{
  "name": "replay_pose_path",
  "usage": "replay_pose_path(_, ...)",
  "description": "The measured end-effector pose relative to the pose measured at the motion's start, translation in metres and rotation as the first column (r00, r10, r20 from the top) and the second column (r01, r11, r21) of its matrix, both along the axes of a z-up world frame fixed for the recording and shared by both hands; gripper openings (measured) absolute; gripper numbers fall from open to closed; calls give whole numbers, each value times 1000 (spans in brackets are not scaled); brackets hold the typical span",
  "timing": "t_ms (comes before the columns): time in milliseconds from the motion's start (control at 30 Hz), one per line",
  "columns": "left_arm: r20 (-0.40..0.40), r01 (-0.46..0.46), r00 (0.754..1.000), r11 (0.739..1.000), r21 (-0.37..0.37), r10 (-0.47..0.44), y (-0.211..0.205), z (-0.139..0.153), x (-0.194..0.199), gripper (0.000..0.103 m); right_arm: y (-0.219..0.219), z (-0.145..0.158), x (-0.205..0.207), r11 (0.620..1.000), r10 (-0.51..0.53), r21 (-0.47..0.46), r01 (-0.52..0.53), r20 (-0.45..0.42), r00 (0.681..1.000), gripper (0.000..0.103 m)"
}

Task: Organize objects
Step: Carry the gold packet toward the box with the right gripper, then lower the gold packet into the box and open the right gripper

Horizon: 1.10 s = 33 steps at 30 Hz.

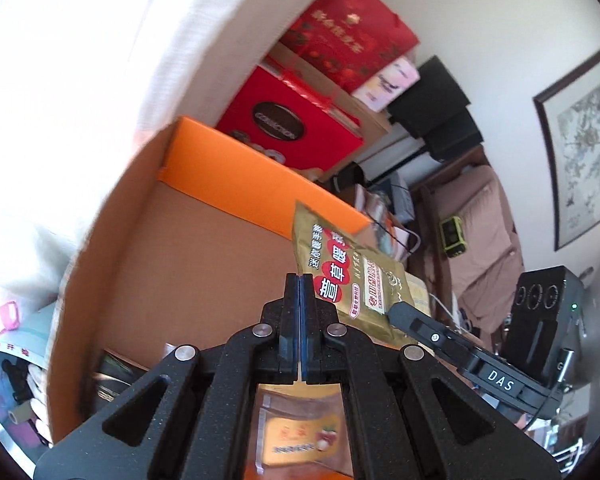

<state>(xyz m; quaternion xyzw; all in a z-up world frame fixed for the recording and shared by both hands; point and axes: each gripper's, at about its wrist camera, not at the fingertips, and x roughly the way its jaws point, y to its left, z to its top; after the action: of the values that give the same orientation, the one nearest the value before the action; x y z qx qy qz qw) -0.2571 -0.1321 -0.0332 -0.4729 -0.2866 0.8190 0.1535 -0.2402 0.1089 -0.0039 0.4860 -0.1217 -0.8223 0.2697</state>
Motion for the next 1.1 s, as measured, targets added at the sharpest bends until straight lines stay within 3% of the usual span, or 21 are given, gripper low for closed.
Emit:
replay_pose_path(100, 11, -13, 1000, 999, -45, 14, -12, -11, -11, 0, -14, -13, -13, 999, 18, 41, -18, 13, 1000, 20)
replay_pose_path(300, 8, -8, 1000, 994, -109, 9, -14, -25, -25, 0, -40, -46, -36, 999, 44, 8, -45, 104, 994, 19)
replay_pose_path(533, 4, -3, 1000, 950, -311, 4, -8, -27, -26, 0, -55, -49, -32, 993, 78, 83, -83, 64, 995, 19)
replay_pose_path(800, 115, 19, 993, 934, -357, 24, -4, -74, -21, 0, -42, -30, -19, 991, 93, 101, -92, -3, 996, 19)
replay_pose_path(1000, 165, 5, 984, 920, -391, 64, -3, -79, -21, 1, -27, -17, -8, 989, 98, 113, -93, -42, 994, 19)
replay_pose_path(1100, 184, 6, 981, 930, -367, 67, -7, -78, -17, 6, -18, -12, -3, 989, 90, 121, -82, -61, 994, 19)
